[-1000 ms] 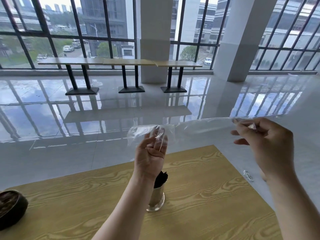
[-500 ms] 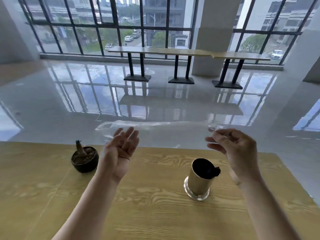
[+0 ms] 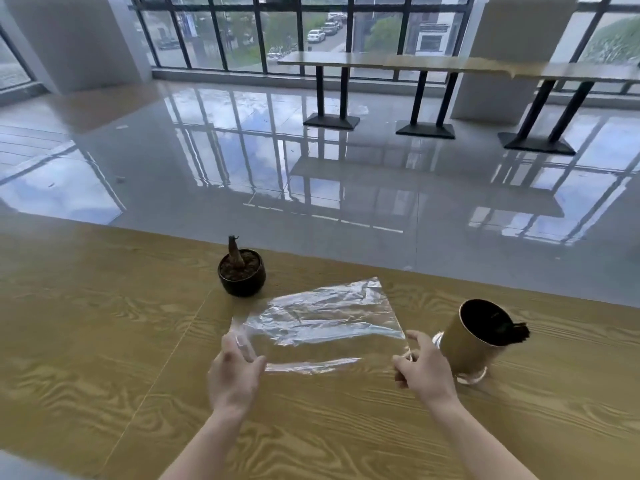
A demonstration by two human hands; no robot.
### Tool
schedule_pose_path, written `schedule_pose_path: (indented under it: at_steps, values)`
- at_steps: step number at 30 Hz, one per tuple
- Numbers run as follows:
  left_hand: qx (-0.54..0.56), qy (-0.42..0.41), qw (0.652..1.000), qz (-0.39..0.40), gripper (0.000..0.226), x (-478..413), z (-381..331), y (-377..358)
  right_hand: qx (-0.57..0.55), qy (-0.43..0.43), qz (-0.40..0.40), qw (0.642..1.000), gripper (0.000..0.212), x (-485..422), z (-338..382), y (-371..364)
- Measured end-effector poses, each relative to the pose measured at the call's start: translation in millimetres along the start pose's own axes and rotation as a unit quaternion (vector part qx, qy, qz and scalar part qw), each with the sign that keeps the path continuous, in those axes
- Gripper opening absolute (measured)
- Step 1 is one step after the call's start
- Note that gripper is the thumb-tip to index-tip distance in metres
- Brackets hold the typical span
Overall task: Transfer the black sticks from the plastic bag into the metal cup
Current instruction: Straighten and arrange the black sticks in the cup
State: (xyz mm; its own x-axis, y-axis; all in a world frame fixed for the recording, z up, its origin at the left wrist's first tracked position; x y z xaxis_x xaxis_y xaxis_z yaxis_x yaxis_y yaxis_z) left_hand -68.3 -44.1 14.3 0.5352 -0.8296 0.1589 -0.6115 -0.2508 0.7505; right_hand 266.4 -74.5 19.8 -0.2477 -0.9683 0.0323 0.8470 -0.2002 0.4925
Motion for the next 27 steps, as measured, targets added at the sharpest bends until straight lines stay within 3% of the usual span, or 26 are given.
schedule_pose_path:
  at_steps: [4,8,10,12,15,20,27]
  values:
    - [-0.043,0.023,0.998,0.029,0.052,5.1,19.9,-17.3,0.149,-0.002,0.063,0.987,0.031,5.2,-14.8,-15.2]
    - [-0.066,0.083,0.993,0.043,0.092,7.9,40.1,-27.1,0.215,-0.001,0.109,0.970,0.028,11.1,-30.2,-23.7]
    - [-0.163,0.029,0.986,-0.006,0.106,10.1,46.9,-28.4,0.255,-0.002,0.132,0.958,0.027,11.7,-34.7,-26.5]
    - [-0.252,-0.086,0.963,-0.036,0.094,14.5,46.2,-33.3,0.315,0.003,0.150,0.937,0.030,12.7,-38.4,-29.9]
    - [-0.332,-0.203,0.920,0.036,0.069,26.3,36.8,-53.6,0.416,0.036,0.146,0.897,0.034,15.0,-40.9,-36.2]
    - [-0.376,-0.174,0.900,0.138,0.064,37.6,33.5,-82.5,0.393,0.146,0.203,0.885,0.041,19.7,-40.2,-58.3]
    - [-0.378,-0.184,0.895,0.148,0.063,41.6,29.7,-91.7,0.387,0.113,0.276,0.873,0.037,25.4,-44.5,-68.7]
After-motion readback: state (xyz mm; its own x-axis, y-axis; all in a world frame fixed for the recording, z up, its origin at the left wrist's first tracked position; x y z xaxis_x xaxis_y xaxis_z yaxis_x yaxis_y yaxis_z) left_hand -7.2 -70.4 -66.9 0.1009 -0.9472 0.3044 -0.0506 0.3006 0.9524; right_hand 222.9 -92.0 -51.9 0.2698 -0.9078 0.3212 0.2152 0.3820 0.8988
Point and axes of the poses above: each hand's wrist, its own x-axis away from the middle knuckle, its own y-axis out of the back of the hand, z = x × y, the point moved 2 cm from there along -x, towards the middle knuckle, and after that the axes turned 14 degrees about y, right-handed, at the moved point
